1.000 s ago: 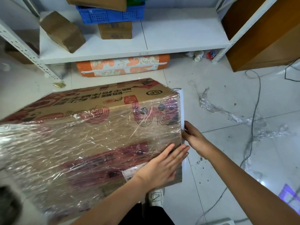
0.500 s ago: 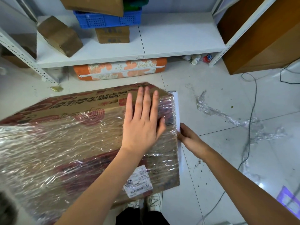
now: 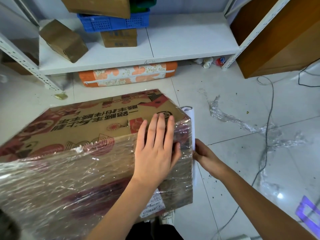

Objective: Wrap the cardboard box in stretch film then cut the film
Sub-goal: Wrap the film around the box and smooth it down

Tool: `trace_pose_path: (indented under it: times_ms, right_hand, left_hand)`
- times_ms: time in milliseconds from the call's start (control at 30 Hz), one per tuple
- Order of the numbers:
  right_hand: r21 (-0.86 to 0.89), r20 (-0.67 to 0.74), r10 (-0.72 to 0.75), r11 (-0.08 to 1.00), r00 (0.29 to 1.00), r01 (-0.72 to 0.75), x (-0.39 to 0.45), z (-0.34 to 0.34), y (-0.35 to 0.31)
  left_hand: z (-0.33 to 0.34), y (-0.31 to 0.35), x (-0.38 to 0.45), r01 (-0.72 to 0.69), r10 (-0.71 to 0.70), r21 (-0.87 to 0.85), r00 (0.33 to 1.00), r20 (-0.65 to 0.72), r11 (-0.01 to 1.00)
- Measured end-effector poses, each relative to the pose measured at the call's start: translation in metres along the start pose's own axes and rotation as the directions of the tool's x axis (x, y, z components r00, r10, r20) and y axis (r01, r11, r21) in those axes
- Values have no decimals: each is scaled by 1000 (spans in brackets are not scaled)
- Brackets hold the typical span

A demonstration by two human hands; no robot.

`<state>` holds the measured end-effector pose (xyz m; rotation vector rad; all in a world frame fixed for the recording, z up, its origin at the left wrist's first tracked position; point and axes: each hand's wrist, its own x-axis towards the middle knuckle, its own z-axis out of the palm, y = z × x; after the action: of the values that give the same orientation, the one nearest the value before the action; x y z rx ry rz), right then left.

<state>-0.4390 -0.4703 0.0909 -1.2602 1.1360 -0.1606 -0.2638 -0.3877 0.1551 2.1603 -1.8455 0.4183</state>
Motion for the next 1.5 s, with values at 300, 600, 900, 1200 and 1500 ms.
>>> trace_pose_path:
  times_ms: [300, 600, 900, 1200, 1500]
  right_hand:
    - [-68, 67, 63, 996, 996, -58, -15, -15, 9]
    - [90, -28, 88, 992, 996, -85, -10, -53, -12]
    - [-19, 31, 85, 996, 996, -84, 6, -71, -17]
    - [-87, 144, 114, 991, 983, -102, 28, -95, -9]
    - [-54, 243, 133, 991, 961, -124, 52, -99, -18]
  left_hand:
    - [-9, 6, -30, -64, 64, -25, 998, -4, 998]
    - [-2, -13, 6, -12, 14, -110, 1000, 24, 994]
    - [-1, -14, 11, 4, -7, -126, 1000, -26, 992]
    - [-3, -18, 14, 43, -45, -186, 999, -5, 982]
    - [2, -24, 32, 106, -110, -225, 994, -8, 969]
